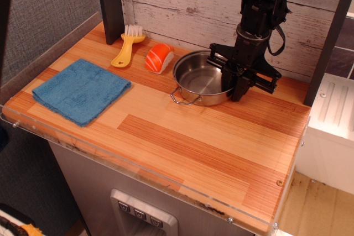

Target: PICK UP THE VESSEL AND PUT ANOTHER SIDE OF THE TABLE

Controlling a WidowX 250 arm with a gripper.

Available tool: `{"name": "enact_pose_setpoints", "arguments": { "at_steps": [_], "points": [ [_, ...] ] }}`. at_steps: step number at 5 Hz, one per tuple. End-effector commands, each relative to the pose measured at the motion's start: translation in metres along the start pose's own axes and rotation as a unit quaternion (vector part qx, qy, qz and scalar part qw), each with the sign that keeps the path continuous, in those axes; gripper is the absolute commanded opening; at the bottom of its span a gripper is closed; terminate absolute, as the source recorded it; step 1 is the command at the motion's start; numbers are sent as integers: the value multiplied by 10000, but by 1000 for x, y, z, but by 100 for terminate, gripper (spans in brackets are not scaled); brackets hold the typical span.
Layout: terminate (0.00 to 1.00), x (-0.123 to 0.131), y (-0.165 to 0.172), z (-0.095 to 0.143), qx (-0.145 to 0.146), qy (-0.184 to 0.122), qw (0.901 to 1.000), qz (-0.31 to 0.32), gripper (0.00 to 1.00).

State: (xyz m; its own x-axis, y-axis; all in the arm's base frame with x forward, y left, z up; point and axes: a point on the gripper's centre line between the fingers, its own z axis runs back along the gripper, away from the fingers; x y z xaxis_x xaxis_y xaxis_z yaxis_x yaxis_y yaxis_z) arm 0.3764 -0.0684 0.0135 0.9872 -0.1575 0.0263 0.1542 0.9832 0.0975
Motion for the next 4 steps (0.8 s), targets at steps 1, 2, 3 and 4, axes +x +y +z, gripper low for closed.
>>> {"name": "enact_pose_setpoints", "arguments": {
  "at_steps": [1,2,3,4],
  "points": [
    [0,-2,5,71,-396,-1069,9935,-7,100],
    [0,-12,42,105,-515,-1449,9869,491,100],
    [0,-40,88,115,-354,-1306,9863,948,100],
    [0,-59,114,107,-292,-1029,9892,998,100]
  ]
}}
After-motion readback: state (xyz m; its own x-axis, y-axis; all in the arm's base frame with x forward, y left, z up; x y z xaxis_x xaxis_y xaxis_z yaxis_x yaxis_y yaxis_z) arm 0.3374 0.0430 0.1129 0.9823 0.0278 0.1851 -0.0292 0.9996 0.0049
